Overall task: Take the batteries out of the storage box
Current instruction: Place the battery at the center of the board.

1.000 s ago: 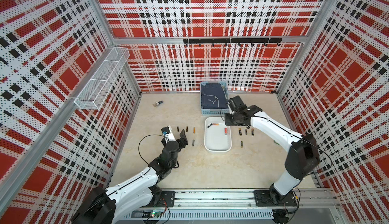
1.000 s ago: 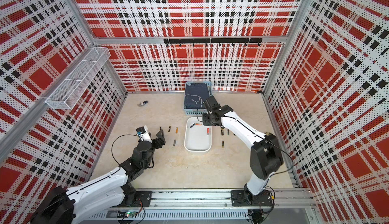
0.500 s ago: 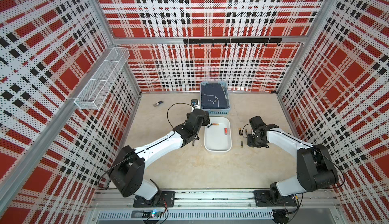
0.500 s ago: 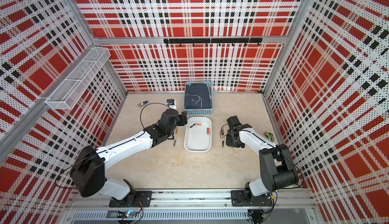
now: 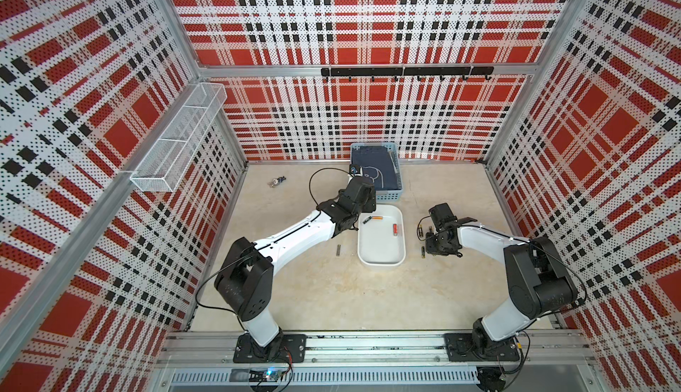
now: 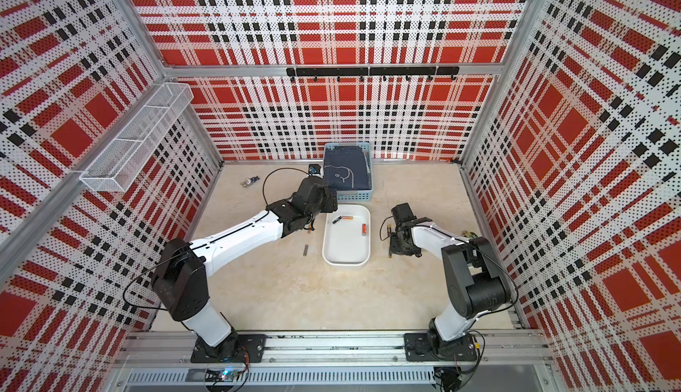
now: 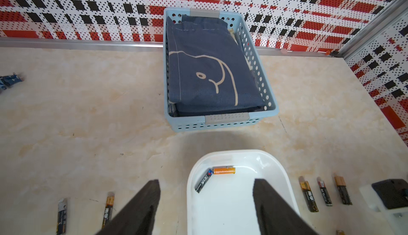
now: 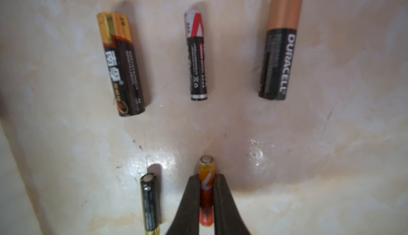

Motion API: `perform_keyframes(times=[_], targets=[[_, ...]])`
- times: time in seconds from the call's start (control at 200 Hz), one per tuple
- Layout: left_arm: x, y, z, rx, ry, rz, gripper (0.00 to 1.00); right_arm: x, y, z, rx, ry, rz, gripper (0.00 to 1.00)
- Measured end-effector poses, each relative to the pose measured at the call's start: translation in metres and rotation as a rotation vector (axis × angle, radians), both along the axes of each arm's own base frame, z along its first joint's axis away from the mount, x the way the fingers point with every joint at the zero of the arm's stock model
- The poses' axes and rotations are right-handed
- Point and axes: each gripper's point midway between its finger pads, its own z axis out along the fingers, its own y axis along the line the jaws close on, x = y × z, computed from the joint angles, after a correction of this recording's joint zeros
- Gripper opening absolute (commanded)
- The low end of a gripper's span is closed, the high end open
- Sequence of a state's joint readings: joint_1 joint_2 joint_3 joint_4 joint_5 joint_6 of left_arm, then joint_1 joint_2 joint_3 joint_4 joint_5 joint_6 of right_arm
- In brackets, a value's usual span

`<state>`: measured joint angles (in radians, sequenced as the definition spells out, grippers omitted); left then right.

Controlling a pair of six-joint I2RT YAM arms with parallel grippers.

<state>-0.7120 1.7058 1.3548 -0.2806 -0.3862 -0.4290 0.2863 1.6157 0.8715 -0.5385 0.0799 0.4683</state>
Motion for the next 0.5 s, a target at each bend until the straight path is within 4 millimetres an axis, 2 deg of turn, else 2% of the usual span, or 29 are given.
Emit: perform_keyframes(times=[0.06, 0.15, 0.256, 0.266, 0.306, 0.351, 0.411, 0.496], targets=[[0.002, -0.003, -0.003, 0.018, 0.015, -0.006, 0.71, 0.000, 0.000, 0.000, 0.000, -0.002, -0.010, 0.23], [0.005, -0.010, -0.013, 0.053, 0.046, -0.018, 0.69, 0.000, -0.001, 0.000, 0.000, -0.005, -0.022, 0.30], [0.007, -0.016, -0.029, 0.097, 0.088, -0.031, 0.63, 0.001, -0.002, 0.005, 0.000, -0.016, -0.029, 0.31], [0.007, -0.017, -0.030, 0.101, 0.091, -0.032, 0.62, 0.001, -0.002, 0.005, -0.001, -0.017, -0.029, 0.34], [0.007, -0.020, -0.036, 0.117, 0.106, -0.038, 0.60, 0.000, -0.002, 0.010, 0.002, -0.025, -0.030, 0.36], [0.007, -0.022, -0.042, 0.133, 0.124, -0.043, 0.53, 0.001, -0.002, 0.018, 0.006, -0.041, -0.031, 0.38], [0.008, -0.027, -0.048, 0.155, 0.143, -0.054, 0.51, 0.001, -0.002, 0.032, 0.017, -0.074, -0.030, 0.41], [0.013, -0.037, -0.052, 0.183, 0.160, -0.070, 0.47, 0.007, -0.001, 0.065, 0.045, -0.182, -0.030, 0.45]])
